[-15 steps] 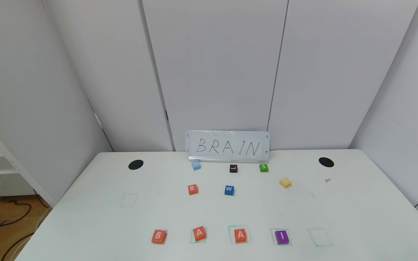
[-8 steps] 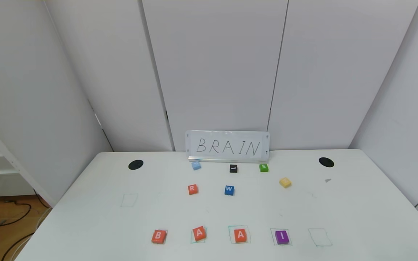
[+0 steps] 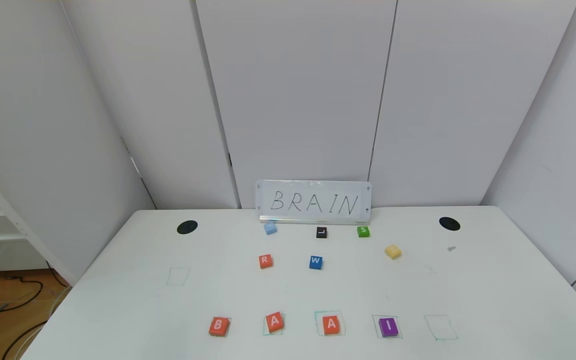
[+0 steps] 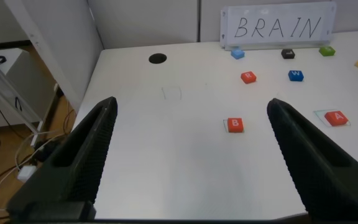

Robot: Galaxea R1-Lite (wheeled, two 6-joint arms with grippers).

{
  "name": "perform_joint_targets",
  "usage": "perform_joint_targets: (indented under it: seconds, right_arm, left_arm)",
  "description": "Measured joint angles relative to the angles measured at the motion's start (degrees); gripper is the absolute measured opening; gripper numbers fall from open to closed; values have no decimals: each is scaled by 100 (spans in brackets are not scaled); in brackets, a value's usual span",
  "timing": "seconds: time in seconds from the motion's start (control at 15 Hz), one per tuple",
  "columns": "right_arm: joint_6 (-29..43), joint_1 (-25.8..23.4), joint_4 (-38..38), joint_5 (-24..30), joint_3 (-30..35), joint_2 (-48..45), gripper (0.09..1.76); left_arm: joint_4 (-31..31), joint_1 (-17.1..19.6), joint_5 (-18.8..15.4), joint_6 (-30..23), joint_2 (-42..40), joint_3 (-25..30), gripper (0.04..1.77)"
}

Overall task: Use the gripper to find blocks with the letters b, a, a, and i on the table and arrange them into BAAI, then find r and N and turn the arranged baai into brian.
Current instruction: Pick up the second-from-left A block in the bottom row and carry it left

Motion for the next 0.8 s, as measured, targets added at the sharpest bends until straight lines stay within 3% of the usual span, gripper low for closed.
perform_joint_targets:
  seconds: [0.33, 0.8]
  right_arm:
    - [-6, 2, 13, 2, -717, 1341, 171]
    - [-20, -77, 29, 22, -1575, 3367, 171]
  left_arm:
    - [-28, -59, -6, 35, 1499, -1040, 172]
    - [-17, -66, -11, 29, 3172, -1632, 172]
